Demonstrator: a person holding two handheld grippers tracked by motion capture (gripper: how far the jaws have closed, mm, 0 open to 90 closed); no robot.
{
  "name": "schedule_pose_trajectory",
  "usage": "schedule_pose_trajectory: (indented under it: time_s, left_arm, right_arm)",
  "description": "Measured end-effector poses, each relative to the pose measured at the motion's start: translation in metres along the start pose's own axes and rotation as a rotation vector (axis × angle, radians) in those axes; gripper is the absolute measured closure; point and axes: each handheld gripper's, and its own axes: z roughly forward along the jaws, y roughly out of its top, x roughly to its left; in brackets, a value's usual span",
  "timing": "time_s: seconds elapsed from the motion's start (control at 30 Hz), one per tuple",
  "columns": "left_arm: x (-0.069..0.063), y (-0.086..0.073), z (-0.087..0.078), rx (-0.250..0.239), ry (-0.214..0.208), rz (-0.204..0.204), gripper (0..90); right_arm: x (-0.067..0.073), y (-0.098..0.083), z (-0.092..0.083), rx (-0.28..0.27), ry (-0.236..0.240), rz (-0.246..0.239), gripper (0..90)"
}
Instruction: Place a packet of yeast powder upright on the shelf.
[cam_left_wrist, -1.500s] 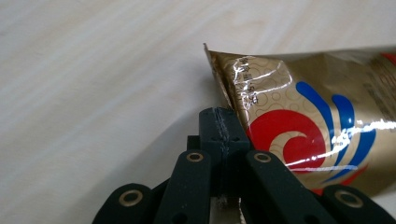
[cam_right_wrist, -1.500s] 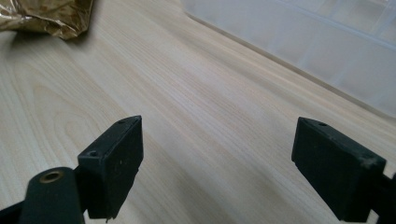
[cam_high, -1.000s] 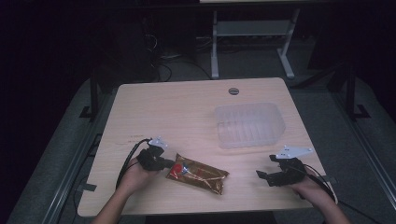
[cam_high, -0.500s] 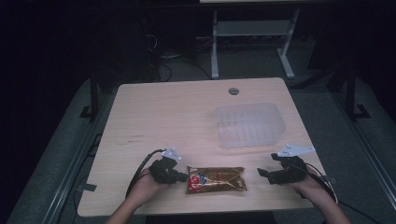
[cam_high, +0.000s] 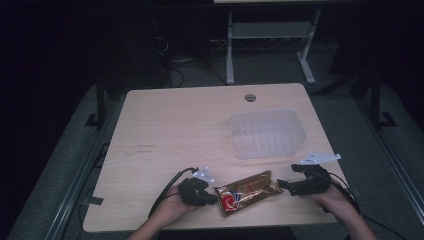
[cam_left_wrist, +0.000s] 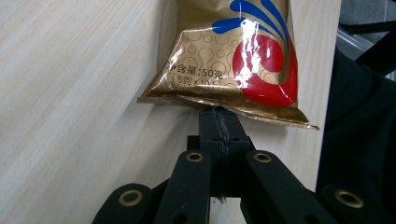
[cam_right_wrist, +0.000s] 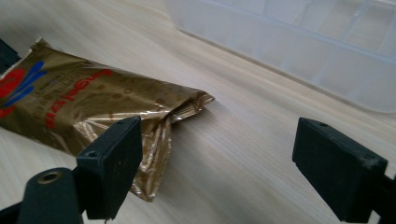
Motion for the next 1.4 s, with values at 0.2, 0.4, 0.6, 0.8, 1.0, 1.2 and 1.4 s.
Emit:
schedule_pose_trajectory:
  time_s: [0.2, 0.4, 0.6, 0.8, 1.0, 1.2, 1.4]
  left_arm:
    - [0.001, 0.0, -0.021, -0.058, 0.033, 0.011, 89.7]
    - [-0.011, 0.01, -0.014, -0.083, 0.021, 0.055, 89.7]
    - [-0.012, 0.012, 0.003, -0.047, 0.019, 0.075, 89.8]
    - [-0.013, 0.013, 0.007, -0.052, 0.007, 0.068, 89.8]
    - [-0.012, 0.013, 0.008, -0.053, -0.014, 0.064, 89.8]
    - [-0.011, 0.014, 0.008, -0.046, -0.016, 0.07, 89.8]
    - [-0.011, 0.015, 0.009, -0.044, -0.017, 0.067, 89.8]
  right_arm:
    - [0.002, 0.002, 0.0, 0.01, 0.051, 0.017, 16.3]
    - [0.01, 0.002, 0.01, 0.056, 0.086, 0.027, 16.3]
    - [0.015, 0.003, 0.015, 0.072, 0.1, 0.013, 16.6]
    - [0.012, 0.003, 0.024, 0.093, 0.12, 0.034, 20.9]
    - [0.009, 0.005, 0.033, 0.092, 0.15, 0.052, 22.6]
    - [0.005, 0.013, 0.041, 0.068, 0.17, 0.065, 25.2]
    - [0.006, 0.011, 0.048, 0.091, 0.181, 0.061, 35.5]
